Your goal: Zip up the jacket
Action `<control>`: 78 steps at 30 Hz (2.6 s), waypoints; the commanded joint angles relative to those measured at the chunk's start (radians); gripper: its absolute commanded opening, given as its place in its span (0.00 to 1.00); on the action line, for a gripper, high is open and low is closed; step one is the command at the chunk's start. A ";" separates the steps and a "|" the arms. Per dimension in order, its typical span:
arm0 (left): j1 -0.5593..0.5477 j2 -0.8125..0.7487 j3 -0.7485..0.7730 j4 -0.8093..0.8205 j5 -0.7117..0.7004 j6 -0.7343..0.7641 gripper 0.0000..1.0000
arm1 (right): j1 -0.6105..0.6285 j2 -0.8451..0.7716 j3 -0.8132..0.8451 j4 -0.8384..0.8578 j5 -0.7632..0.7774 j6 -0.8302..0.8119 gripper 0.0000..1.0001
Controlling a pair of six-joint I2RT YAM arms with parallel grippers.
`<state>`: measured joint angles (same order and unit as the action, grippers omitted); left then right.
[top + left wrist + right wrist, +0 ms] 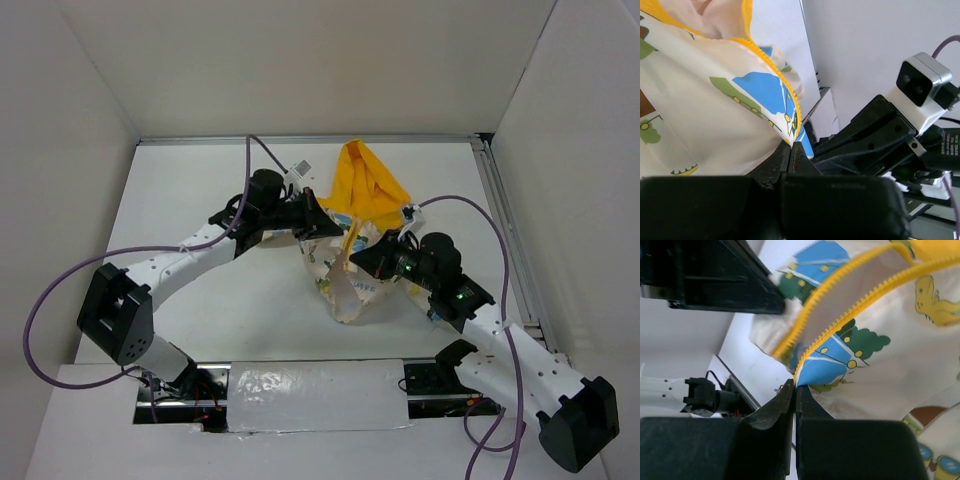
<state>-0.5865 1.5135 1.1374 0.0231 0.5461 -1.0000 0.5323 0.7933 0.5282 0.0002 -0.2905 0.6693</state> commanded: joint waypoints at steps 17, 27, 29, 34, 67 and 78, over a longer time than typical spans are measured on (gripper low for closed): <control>-0.084 -0.095 -0.060 0.127 -0.179 -0.146 0.00 | -0.086 -0.075 -0.045 0.202 -0.044 0.007 0.00; -0.084 -0.096 -0.079 0.136 -0.210 -0.169 0.00 | -0.091 -0.075 -0.056 0.201 -0.119 -0.008 0.00; -0.085 -0.095 -0.074 0.135 -0.210 -0.167 0.00 | -0.092 -0.074 -0.051 0.204 -0.124 -0.013 0.00; -0.090 -0.092 -0.076 0.135 -0.232 -0.170 0.00 | -0.095 -0.075 -0.051 0.231 -0.136 0.004 0.00; -0.131 -0.161 -0.150 0.170 -0.190 -0.158 0.00 | -0.144 -0.049 -0.048 0.281 -0.078 0.030 0.00; -0.119 -0.156 -0.114 0.138 -0.267 -0.141 0.00 | -0.115 -0.115 -0.059 0.195 -0.226 -0.081 0.00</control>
<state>-0.7101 1.3891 0.9905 0.1265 0.3012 -1.1553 0.3996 0.7265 0.4644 0.1699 -0.4339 0.6613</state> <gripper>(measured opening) 0.033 0.050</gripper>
